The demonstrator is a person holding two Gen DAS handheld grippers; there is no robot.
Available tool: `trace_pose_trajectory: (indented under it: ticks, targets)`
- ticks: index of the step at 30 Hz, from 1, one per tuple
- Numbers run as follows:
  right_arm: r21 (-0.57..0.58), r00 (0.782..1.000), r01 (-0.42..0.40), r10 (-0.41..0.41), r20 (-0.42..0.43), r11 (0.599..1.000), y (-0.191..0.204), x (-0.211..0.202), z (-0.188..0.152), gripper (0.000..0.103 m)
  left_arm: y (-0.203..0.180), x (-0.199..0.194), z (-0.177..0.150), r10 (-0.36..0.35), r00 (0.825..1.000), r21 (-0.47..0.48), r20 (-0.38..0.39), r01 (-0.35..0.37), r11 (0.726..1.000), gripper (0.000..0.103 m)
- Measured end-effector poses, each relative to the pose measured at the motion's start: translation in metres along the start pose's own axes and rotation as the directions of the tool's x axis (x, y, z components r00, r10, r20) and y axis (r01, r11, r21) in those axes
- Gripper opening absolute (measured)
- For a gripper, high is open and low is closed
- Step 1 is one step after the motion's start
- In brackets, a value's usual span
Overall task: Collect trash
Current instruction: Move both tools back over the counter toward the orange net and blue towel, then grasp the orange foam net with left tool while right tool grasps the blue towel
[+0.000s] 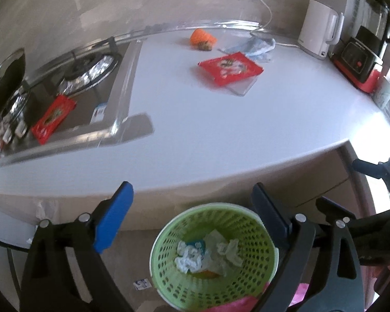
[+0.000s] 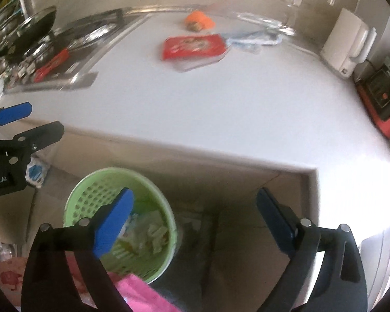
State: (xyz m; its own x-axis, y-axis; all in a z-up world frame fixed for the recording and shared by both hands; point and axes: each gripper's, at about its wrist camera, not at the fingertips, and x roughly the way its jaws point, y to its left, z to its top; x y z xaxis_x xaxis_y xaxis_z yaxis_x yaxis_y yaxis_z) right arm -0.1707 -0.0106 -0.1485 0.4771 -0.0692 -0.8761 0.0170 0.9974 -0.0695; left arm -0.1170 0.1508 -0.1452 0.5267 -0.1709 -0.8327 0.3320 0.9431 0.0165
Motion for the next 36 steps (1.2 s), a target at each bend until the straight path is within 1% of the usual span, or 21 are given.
trace_pose_trajectory:
  ticks: [2,3,5,10,11,13,15,17,19,21,24,26,28,31,34,36]
  targets:
    - [0.001,1.0,0.013,-0.013,0.018,1.0,-0.015,0.0,0.014,0.098,-0.006,0.003,0.016,-0.006,1.0,0.0,0.01,0.006,1.0,0.094]
    - [0.002,0.999,0.021,-0.021,0.026,1.0,-0.02,0.0,0.021,0.1,-0.01,0.006,0.03,-0.01,1.0,0.003,0.02,0.01,1.0,0.095]
    - [0.004,0.998,0.037,-0.037,0.047,0.999,-0.037,0.001,0.039,0.1,-0.016,0.011,0.049,-0.007,1.0,0.007,0.03,0.007,1.0,0.095]
    - [0.018,0.996,0.04,-0.041,0.082,0.999,-0.076,0.013,0.08,0.1,-0.03,0.039,0.115,0.007,0.998,-0.007,0.055,-0.007,1.0,0.095]
    - [0.022,0.995,0.037,-0.039,0.088,0.999,-0.084,0.019,0.09,0.1,-0.031,0.049,0.133,0.005,0.998,-0.022,0.055,-0.004,1.0,0.095]
    - [0.031,0.994,0.031,-0.034,0.103,0.999,-0.098,0.03,0.112,0.1,-0.031,0.064,0.157,-0.004,0.999,-0.052,0.053,0.007,0.999,0.095]
    - [0.045,0.992,0.023,-0.029,0.12,0.999,-0.114,0.043,0.137,0.1,-0.031,0.085,0.187,0.003,0.999,-0.082,0.052,0.001,0.997,0.095]
    - [0.06,0.991,0.002,-0.01,0.134,0.998,-0.128,0.059,0.162,0.1,-0.028,0.104,0.21,0.021,0.998,-0.103,0.053,-0.016,0.995,0.095]
    - [0.072,0.99,-0.014,0.004,0.14,0.997,-0.138,0.074,0.183,0.1,-0.025,0.13,0.24,0.05,0.997,-0.124,0.05,-0.044,0.991,0.095]
    - [0.085,0.99,-0.028,0.016,0.141,0.996,-0.15,0.097,0.211,0.1,-0.022,0.153,0.263,0.074,0.996,-0.134,0.043,-0.068,0.989,0.095]
    - [0.1,0.991,-0.036,0.022,0.134,0.994,-0.161,0.127,0.24,0.1,-0.017,0.189,0.293,0.093,0.995,-0.151,0.021,-0.088,0.985,0.095]
    - [0.113,0.992,-0.041,0.027,0.119,0.993,-0.168,0.15,0.257,0.1,-0.014,0.214,0.31,0.102,0.995,-0.161,0.001,-0.1,0.982,0.095]
    - [0.128,0.994,-0.048,0.035,0.101,0.991,-0.174,0.174,0.272,0.1,-0.012,0.231,0.32,0.109,0.994,-0.158,-0.011,-0.109,0.981,0.095]
    - [0.142,0.997,-0.053,0.044,0.065,0.988,-0.178,0.204,0.285,0.1,-0.012,0.257,0.334,0.12,0.992,-0.14,-0.03,-0.123,0.982,0.095]
    - [0.159,0.998,-0.059,0.054,0.035,0.986,-0.18,0.226,0.294,0.1,-0.012,0.279,0.345,0.119,0.991,-0.142,-0.059,-0.126,0.982,0.095]
    - [0.168,0.998,-0.063,0.058,0.034,0.984,-0.178,0.235,0.297,0.101,-0.012,0.289,0.349,0.124,0.99,-0.142,-0.072,-0.133,0.981,0.095]
